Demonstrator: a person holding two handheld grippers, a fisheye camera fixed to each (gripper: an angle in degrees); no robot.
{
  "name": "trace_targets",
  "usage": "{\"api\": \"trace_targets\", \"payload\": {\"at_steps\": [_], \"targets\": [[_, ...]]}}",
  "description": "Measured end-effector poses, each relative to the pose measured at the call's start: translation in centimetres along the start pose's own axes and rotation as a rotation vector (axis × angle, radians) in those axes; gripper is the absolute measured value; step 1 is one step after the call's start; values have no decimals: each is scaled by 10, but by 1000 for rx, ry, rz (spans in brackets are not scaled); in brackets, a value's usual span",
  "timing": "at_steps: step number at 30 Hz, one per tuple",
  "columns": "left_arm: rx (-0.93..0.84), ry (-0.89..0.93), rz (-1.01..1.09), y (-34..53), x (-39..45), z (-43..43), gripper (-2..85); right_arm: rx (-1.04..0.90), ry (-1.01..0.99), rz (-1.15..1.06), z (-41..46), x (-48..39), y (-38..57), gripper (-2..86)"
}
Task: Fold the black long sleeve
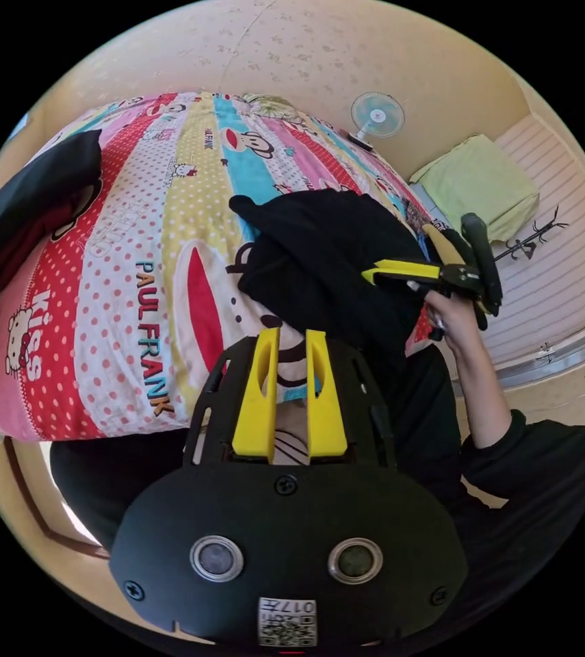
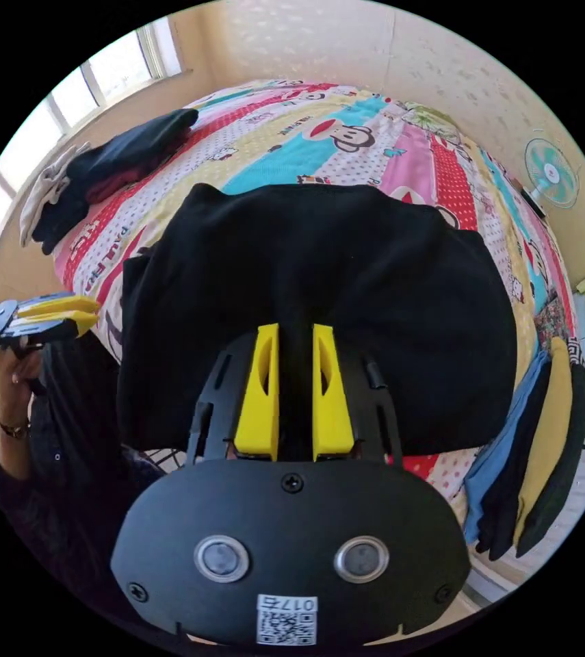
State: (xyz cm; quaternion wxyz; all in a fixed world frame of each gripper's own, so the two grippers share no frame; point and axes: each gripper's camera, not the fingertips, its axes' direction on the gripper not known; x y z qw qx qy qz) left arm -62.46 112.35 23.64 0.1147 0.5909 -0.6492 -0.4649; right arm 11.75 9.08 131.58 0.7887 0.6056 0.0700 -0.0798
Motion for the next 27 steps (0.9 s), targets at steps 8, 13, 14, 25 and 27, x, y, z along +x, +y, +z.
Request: {"api": "trace_targets", "payload": {"at_steps": [8, 13, 14, 25, 27], "targets": [[95, 188, -53, -21, -8, -35, 94, -110, 271, -13, -42, -20, 125, 32], [110, 54, -14, -75, 14, -25, 112, -191, 92, 39, -41, -14, 144, 28], [96, 2, -27, -87, 14, -16, 113, -195, 74, 54, -44, -14, 138, 28], [-57, -162, -54, -79, 53, 37, 100, -162, 326, -17, -119, 38, 3, 42], [-37, -139, -83, -75, 56, 32, 99, -91, 359, -42, -142, 60, -46, 65]]}}
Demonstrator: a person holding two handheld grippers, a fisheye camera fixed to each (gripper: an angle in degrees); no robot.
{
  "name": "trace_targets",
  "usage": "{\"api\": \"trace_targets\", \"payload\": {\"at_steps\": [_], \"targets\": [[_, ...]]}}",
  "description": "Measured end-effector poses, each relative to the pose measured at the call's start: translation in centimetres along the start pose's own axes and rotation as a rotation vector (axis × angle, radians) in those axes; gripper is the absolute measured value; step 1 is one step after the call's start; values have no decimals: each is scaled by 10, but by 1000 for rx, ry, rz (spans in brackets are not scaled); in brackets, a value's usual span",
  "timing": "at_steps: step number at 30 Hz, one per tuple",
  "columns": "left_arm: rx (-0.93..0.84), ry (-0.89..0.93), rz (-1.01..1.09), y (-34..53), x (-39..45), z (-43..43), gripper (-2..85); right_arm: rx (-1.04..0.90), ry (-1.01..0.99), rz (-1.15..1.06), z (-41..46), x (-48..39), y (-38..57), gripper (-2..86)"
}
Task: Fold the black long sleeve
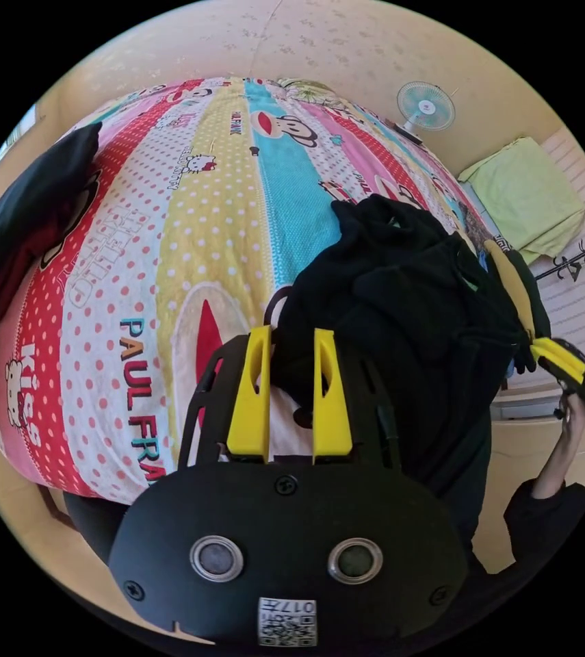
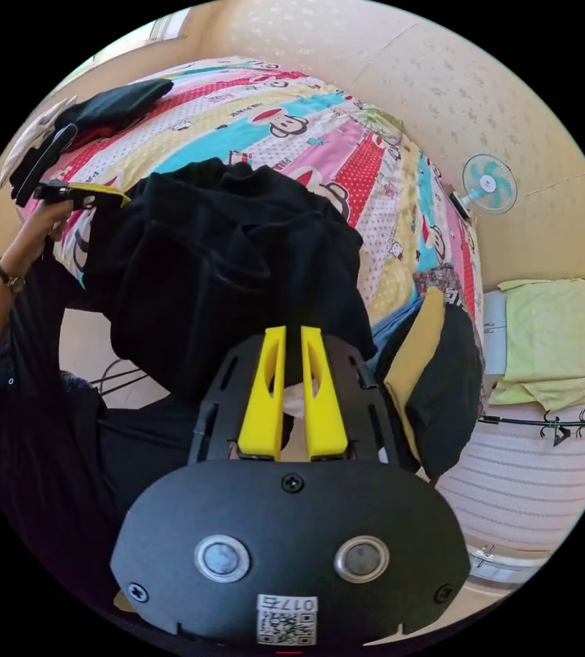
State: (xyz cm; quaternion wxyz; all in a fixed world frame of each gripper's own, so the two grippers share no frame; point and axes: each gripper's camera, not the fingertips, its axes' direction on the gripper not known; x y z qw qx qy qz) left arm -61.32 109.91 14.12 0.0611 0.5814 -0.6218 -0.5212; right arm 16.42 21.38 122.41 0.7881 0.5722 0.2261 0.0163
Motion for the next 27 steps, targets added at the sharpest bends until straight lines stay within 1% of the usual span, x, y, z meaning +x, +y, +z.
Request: {"api": "trace_targets", "payload": {"at_steps": [2, 3, 5, 7, 9, 11, 12, 13, 14, 16, 17, 18, 19, 20, 21, 22, 23, 24, 26, 27], "targets": [[16, 20, -25, 6, 5, -6, 92, 34, 21, -35, -11, 34, -72, 101], [16, 23, -29, 7, 6, -8, 90, 43, 25, -38, -12, 42, -91, 106], [-15, 47, -37, 10, 14, -18, 83, 79, 31, -52, -11, 72, -165, 109], [-41, 76, -38, 15, 18, -28, 83, 57, 30, -47, 2, 91, -217, 113], [-49, 127, -74, 22, 16, -36, 91, -3, -2, -58, 24, 107, -262, 125], [-53, 231, -113, 32, 13, -45, 108, -130, -77, -68, 72, 125, -305, 154], [-53, 258, -119, 34, 13, -48, 110, -186, -83, -61, 89, 129, -311, 162], [-54, 286, -132, 37, 13, -52, 108, -320, -89, -26, 129, 137, -315, 168], [-60, 281, -138, 40, 14, -54, 99, -363, -178, 47, 155, 149, -308, 169], [-60, 266, -150, 45, 17, -58, 83, -225, -314, 213, 143, 183, -282, 159], [-49, 273, -174, 50, 17, -62, 72, -184, -332, 233, 133, 189, -270, 147], [-39, 289, -181, 53, 18, -65, 67, -170, -315, 210, 125, 187, -265, 124], [-18, 327, -178, 60, 19, -71, 55, -150, -274, 146, 103, 179, -255, 77], [0, 374, -170, 67, 20, -79, 45, -128, -254, 70, 76, 169, -242, 68], [15, 399, -166, 71, 19, -85, 42, -119, -219, 60, 61, 165, -234, 64], [57, 464, -144, 79, 19, -101, 35, -50, -123, 49, 22, 157, -214, 60], [107, 519, -122, 87, 18, -122, 29, 77, -33, 45, -27, 151, -186, 57], [131, 538, -113, 91, 18, -134, 26, 146, 3, 52, -55, 149, -169, 56], [175, 579, -33, 103, 30, -184, 14, 364, 37, 101, -159, 150, -101, 50], [189, 570, -8, 107, 36, -198, 11, 412, 38, 127, -185, 152, -83, 49]]}}
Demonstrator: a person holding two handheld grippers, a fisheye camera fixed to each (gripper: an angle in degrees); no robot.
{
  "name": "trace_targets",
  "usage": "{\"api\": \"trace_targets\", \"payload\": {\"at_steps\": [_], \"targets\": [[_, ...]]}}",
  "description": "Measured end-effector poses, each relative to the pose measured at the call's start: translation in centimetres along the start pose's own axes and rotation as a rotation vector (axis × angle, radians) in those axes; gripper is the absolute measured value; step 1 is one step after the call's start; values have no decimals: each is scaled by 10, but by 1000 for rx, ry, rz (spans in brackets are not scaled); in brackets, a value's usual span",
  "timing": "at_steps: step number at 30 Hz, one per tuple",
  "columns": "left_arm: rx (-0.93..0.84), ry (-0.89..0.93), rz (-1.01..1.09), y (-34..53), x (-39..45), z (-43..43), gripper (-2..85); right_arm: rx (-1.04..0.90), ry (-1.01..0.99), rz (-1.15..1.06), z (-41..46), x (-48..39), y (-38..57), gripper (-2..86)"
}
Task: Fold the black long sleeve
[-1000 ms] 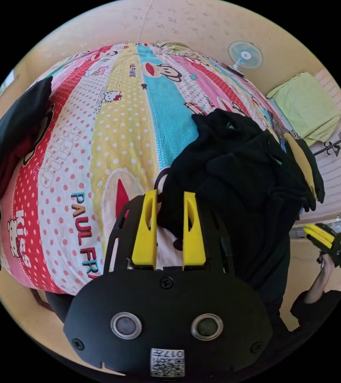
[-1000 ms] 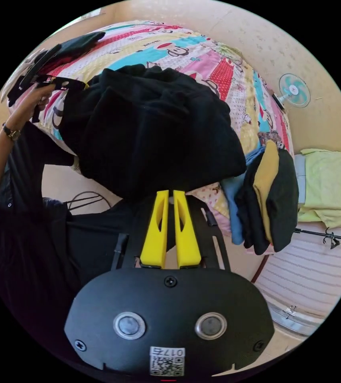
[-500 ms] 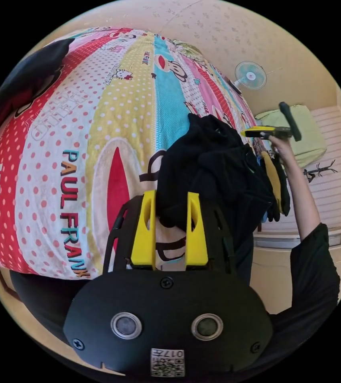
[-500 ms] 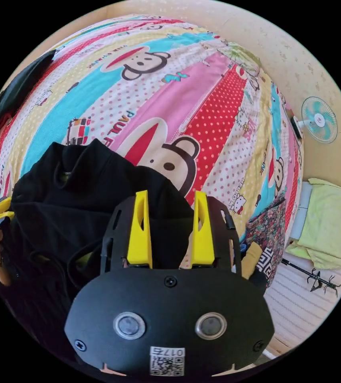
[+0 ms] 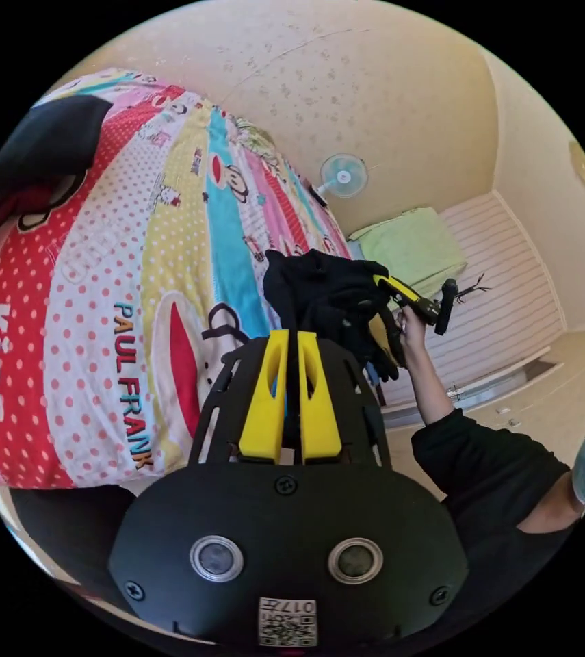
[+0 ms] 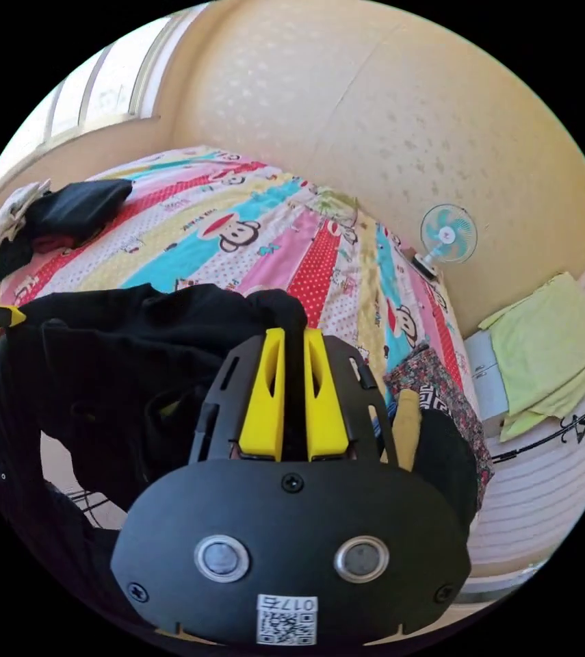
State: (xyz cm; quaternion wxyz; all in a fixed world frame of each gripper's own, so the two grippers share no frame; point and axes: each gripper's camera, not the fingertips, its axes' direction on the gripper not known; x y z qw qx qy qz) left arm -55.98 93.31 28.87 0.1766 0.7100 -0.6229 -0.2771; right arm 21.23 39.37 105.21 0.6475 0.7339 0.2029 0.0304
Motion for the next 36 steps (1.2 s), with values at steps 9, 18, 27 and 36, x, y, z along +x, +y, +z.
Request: {"api": "trace_targets", "payload": {"at_steps": [9, 18, 27, 36], "targets": [[534, -62, 379, 95, 185, -211, 3, 808, -134, 375, -412, 75, 170, 42], [782, -192, 425, 132, 286, -299, 0, 917, -145, 365, -567, 92, 164, 37], [998, -243, 422, 225, 348, -354, -2, 1112, 35, 361, -688, 33, 234, 35], [1242, -147, 445, 244, 368, -367, 1, 1151, -2, 422, -662, 30, 236, 41]]}}
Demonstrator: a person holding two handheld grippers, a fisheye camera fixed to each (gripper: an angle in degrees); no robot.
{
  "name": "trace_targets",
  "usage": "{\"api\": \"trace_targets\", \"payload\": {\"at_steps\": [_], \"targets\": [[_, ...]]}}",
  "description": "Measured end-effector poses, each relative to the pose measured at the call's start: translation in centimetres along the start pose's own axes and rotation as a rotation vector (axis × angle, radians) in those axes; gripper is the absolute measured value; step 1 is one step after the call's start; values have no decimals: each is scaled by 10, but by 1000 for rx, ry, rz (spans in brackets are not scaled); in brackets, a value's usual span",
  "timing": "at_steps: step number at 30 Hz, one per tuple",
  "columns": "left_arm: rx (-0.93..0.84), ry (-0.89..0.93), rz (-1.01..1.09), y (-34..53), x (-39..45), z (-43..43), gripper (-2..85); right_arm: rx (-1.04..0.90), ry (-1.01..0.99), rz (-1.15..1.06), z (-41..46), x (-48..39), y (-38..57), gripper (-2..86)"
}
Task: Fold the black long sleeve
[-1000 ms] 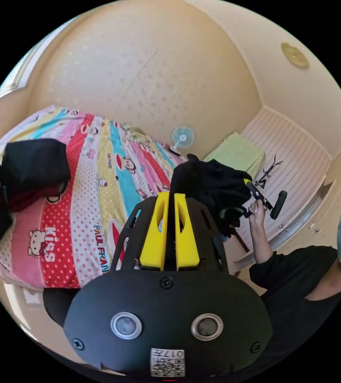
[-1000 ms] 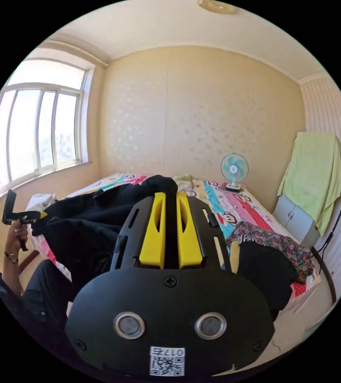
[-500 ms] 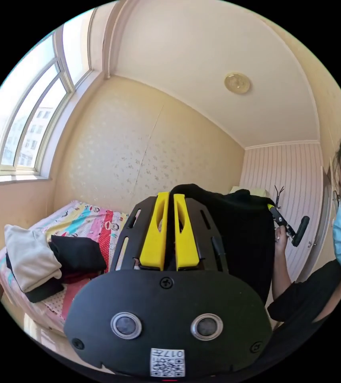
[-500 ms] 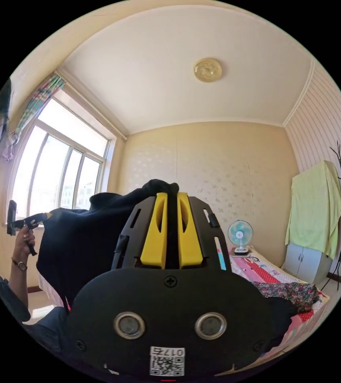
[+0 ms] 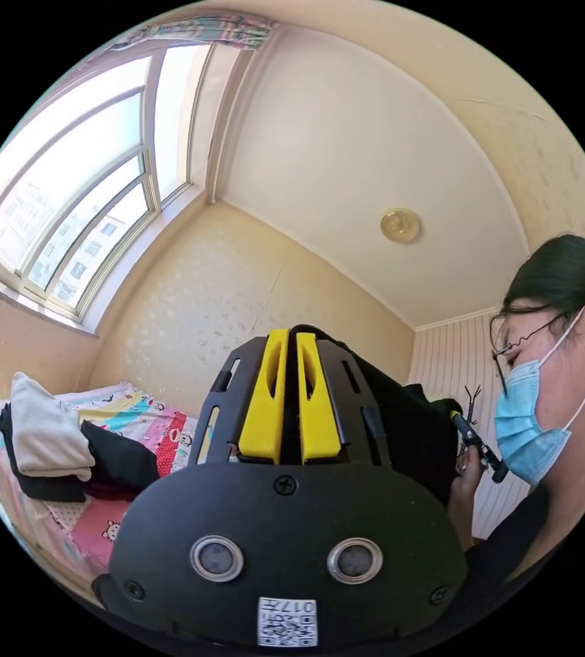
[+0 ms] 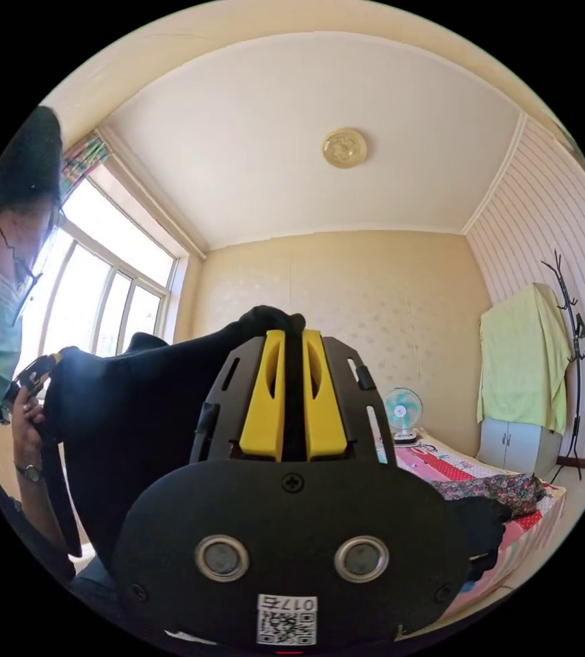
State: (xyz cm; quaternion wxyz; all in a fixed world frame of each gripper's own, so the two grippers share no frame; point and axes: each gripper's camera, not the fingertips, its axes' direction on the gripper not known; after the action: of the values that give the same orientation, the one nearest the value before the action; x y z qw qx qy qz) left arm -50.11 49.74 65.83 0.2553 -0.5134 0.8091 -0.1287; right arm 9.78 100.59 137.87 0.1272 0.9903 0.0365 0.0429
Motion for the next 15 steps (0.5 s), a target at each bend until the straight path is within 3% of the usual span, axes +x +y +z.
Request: {"api": "trace_targets", "payload": {"at_steps": [6, 9, 12, 14, 15], "targets": [[-4, -74, 39, 8, -22, 72, 5, -69, 17, 2, 93, 16, 54, 45], [-84, -140, 107, 3, -48, 173, 19, -143, 83, -114, 200, 16, 79, 49], [-268, -238, 168, 11, -98, 314, 52, -360, 44, -156, 369, 42, 116, 65], [-594, -410, 132, 45, -156, 419, 73, -587, -10, -156, 506, 68, 191, 78], [-676, -435, 102, 58, -172, 437, 78, -667, -12, -144, 534, 75, 217, 79]]}}
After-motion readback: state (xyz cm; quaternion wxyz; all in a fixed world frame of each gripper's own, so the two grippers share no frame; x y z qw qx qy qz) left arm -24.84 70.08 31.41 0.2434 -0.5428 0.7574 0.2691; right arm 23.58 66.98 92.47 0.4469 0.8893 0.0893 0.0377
